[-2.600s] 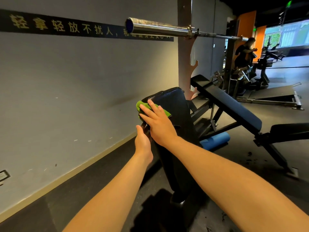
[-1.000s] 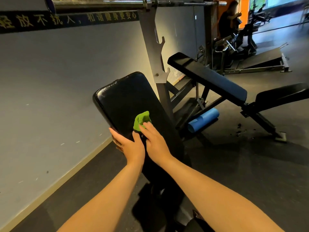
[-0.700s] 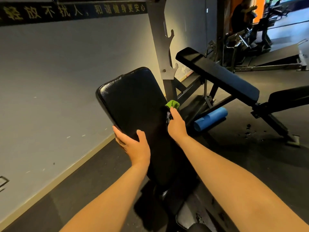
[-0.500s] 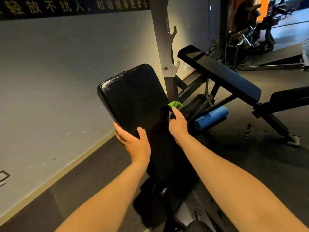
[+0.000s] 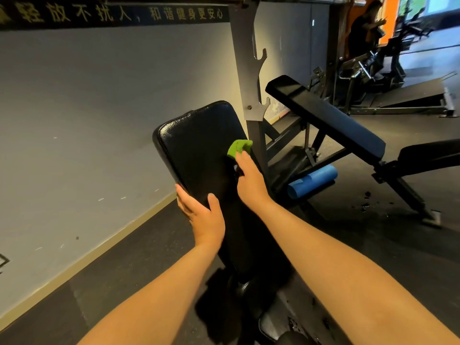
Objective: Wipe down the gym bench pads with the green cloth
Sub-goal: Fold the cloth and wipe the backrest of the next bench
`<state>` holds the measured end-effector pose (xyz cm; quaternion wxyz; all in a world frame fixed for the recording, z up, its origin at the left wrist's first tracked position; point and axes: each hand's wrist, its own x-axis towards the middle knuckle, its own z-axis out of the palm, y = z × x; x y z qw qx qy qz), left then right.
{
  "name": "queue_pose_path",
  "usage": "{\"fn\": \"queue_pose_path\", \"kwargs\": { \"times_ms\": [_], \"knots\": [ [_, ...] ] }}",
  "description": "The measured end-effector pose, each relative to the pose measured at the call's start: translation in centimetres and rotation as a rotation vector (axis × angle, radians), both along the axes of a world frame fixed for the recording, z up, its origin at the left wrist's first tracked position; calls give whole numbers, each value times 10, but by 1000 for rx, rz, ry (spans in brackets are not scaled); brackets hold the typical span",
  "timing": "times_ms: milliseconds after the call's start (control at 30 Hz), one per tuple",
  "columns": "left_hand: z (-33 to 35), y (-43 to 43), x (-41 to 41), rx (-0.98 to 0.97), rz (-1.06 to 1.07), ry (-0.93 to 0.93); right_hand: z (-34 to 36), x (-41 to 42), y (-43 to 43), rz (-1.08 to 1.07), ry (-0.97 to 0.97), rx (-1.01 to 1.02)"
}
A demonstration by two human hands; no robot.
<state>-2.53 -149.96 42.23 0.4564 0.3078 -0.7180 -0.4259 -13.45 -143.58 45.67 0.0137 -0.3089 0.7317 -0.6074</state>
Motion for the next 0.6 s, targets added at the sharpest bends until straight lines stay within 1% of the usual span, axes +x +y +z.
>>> {"fn": "queue_pose_path", "kwargs": {
  "times_ms": [67, 133, 200, 300, 333, 433, 500, 600],
  "knots": [
    [1, -2, 5, 1, -26, -23, 11, -9, -2, -63, -148, 0],
    [0, -1, 7, 4, -38, -39, 14, -6, -4, -107, -198, 38],
    [0, -1, 8, 5, -56, -29, 13, 11, -7, -83, -104, 21],
    [1, 0, 9, -8, -64, -36, 11, 36, -11, 70, 166, 18],
    [2, 1, 8, -6, -64, -42, 12, 36, -14, 99, 217, 27],
    [3, 0, 10, -8, -76, -50, 19, 29, -21, 76, 243, 27],
    [4, 0, 13, -8, -95, -48, 22, 23, -24, 9, 184, 17],
    [3, -2, 15, -6, -117, -57, 19, 6, -19, -81, -68, -25]
  ]
}}
